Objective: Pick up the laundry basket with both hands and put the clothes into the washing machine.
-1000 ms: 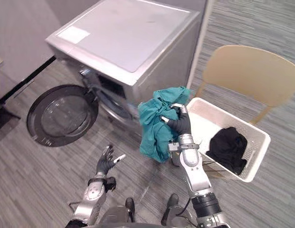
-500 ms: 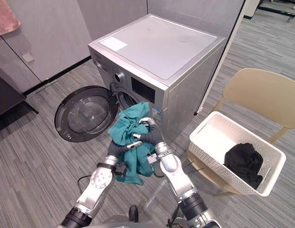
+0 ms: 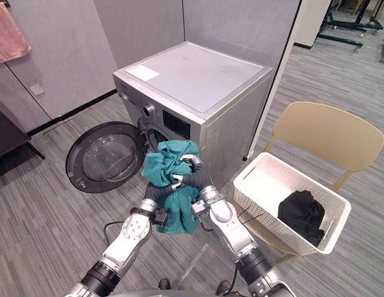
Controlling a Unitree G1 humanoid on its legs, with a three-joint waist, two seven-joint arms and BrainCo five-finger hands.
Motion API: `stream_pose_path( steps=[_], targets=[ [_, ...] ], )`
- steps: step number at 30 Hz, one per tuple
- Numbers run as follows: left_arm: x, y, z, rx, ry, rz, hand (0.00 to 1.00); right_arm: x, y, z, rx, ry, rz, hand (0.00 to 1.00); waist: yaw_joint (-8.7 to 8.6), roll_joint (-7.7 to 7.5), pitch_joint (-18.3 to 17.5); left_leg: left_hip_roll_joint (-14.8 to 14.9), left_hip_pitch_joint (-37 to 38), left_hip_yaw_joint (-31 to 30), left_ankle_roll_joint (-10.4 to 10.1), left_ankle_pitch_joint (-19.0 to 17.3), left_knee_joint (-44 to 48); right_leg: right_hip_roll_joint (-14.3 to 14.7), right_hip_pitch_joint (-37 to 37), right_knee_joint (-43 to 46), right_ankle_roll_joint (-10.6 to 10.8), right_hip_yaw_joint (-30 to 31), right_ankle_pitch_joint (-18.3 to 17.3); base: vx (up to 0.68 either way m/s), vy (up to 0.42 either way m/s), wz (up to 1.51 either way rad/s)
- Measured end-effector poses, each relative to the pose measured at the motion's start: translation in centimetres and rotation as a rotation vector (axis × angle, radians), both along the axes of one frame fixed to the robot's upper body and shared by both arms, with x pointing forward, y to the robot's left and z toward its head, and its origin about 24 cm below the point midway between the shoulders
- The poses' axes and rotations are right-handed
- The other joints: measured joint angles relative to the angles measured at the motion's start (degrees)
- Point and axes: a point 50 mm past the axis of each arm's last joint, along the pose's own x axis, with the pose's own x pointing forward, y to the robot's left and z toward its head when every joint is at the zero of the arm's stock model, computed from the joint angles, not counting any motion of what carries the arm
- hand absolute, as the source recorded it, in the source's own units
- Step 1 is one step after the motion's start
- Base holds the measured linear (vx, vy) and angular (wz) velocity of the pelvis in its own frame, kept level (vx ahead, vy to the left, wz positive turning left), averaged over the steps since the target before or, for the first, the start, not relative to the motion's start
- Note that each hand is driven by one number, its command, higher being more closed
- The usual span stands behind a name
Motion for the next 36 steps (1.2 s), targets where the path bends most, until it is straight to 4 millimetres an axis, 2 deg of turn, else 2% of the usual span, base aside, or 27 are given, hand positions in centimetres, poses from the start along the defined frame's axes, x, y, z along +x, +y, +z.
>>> stream_pose_path(
  steps=[9, 12, 14, 16, 17, 19, 22, 24, 25, 26, 27, 29, 30, 32, 36],
  targets=[
    [0.8, 1.2, 1.1, -0.029, -0.048, 0.062, 1.00, -0.4, -0.3, 1.4, -0.079, -0.112, -0.001, 0.00, 0.18, -0.64, -0.5, 0.2, 0.3, 0.8, -0.1, 0.1, -0.4, 0.7, -0.3, 0.0, -0.2, 0.8, 0.0, 0.01, 0.010, -0.04],
    [0.7, 1.7, 1.7, -0.046, -0.074, 0.077, 1.00, -1.2, -0.9, 2.0, -0.098, -0.164, -0.034, 0.00, 0.07, -0.64, -0.5, 0.2, 0.8, 1.4, -0.1, 0.1, -1.0, 0.7, -0.3, 0.0, -0.1, 1.4, 0.0, 0.04, 0.032, -0.09],
    [0.7, 2.2, 1.6, -0.064, -0.067, 0.116, 1.00, -1.6, -1.8, 1.8, -0.114, -0.168, -0.079, 0.00, -0.02, -0.64, -0.5, 0.2, 0.9, 1.4, -0.1, 0.1, -1.1, 0.7, -0.3, 0.0, -0.1, 1.5, 0.0, 0.05, 0.030, -0.01],
    [0.4, 3.6, 1.2, -0.090, -0.047, 0.197, 1.00, -1.9, -3.4, 1.3, -0.134, -0.162, -0.154, 0.00, -0.07, -0.63, -0.5, 0.2, 1.0, 1.5, -0.1, 0.1, -1.2, 0.8, -0.3, 0.0, -0.1, 1.7, -0.1, 0.05, 0.030, -0.01],
    [0.0, 5.0, 0.8, -0.092, -0.032, 0.257, 1.00, -2.2, -5.2, 0.6, -0.159, -0.141, -0.222, 0.00, -0.07, -0.63, -0.5, 0.2, 1.1, 1.5, -0.1, 0.1, -1.3, 0.8, -0.3, 0.0, -0.1, 1.7, -0.2, 0.04, 0.026, -0.01],
    [-0.6, 6.5, 0.3, -0.086, -0.016, 0.315, 1.00, -2.6, -7.0, -0.1, -0.191, -0.111, -0.282, 0.00, -0.09, -0.62, -0.5, 0.2, 1.3, 1.6, -0.1, 0.1, -1.6, 0.8, -0.4, 0.0, -0.1, 1.8, -0.3, 0.04, 0.028, -0.03],
    [-2.1, 9.1, -1.1, -0.072, 0.040, 0.423, 1.00, -4.0, -9.7, -2.1, -0.264, -0.029, -0.362, 0.00, -0.07, -0.62, -0.5, 0.2, 1.6, 1.9, -0.1, 0.1, -2.1, 0.8, -0.4, 0.0, 0.0, 2.1, -0.5, 0.03, 0.026, -0.04],
    [-3.0, 10.2, -1.8, -0.069, 0.071, 0.468, 1.00, -4.8, -10.9, -4.0, -0.312, 0.054, -0.396, 0.00, -0.12, -0.63, -0.5, 0.2, 1.7, 1.9, -0.1, 0.1, -2.4, 0.8, -0.4, 0.0, 0.0, 2.0, -0.7, 0.04, 0.025, 0.01],
    [-3.5, 10.6, -2.3, -0.067, 0.096, 0.482, 1.00, -5.2, -11.4, -5.7, -0.343, 0.125, -0.404, 0.00, -0.12, -0.63, -0.5, 0.2, 1.7, 1.8, -0.1, 0.1, -2.6, 0.9, -0.4, 0.0, 0.1, 1.9, -0.7, 0.03, 0.023, 0.06],
    [-3.9, 10.9, -3.0, -0.065, 0.127, 0.490, 1.00, -5.6, -12.0, -7.4, -0.381, 0.200, -0.403, 0.00, -0.11, -0.63, -0.5, 0.2, 1.7, 1.6, -0.1, 0.1, -2.9, 0.9, -0.4, 0.0, 0.1, 1.6, -0.7, 0.03, 0.023, 0.08],
    [-4.1, 11.0, -3.4, -0.063, 0.143, 0.493, 1.00, -5.8, -12.2, -8.1, -0.398, 0.232, -0.401, 0.00, -0.12, -0.63, -0.5, 0.2, 1.7, 1.5, -0.1, 0.1, -2.9, 0.8, -0.4, 0.0, 0.1, 1.5, -0.8, 0.03, 0.023, 0.11],
    [-4.8, 11.5, -5.2, -0.050, 0.227, 0.501, 1.00, -7.0, -12.8, -11.1, -0.442, 0.371, -0.402, 0.00, -0.07, -0.69, -0.5, 0.1, 1.2, 0.7, -0.2, 0.2, -2.9, 0.8, -0.6, 0.0, 0.3, 0.7, -1.2, 0.03, 0.020, 0.16],
    [-5.0, 11.6, -5.7, -0.046, 0.252, 0.505, 1.00, -7.3, -13.0, -11.8, -0.452, 0.406, -0.401, 0.00, -0.09, -0.69, -0.5, 0.1, 0.9, 0.3, -0.2, 0.2, -2.9, 0.8, -0.6, 0.0, 0.5, 0.3, -1.4, 0.05, 0.014, 0.31],
    [-5.9, 11.9, -7.8, -0.033, 0.355, 0.515, 1.00, -8.8, -13.7, -14.4, -0.495, 0.549, -0.404, 0.00, -0.16, -0.86, -0.2, 0.0, -0.3, -1.7, -0.3, 0.7, -3.0, 0.7, -0.6, 0.0, 0.4, -1.9, -1.7, 0.04, 0.006, 0.43],
    [-6.3, 11.7, -9.3, -0.031, 0.437, 0.521, 1.00, -9.9, -14.7, -17.0, -0.514, 0.710, -0.454, 0.00, -0.28, -1.33, 1.3, -1.1, -5.7, -6.8, 0.1, 2.5, -1.6, -0.8, -1.9, 1.1, 0.8, -9.3, -3.2, 0.03, 0.002, 1.04]
  ],
)
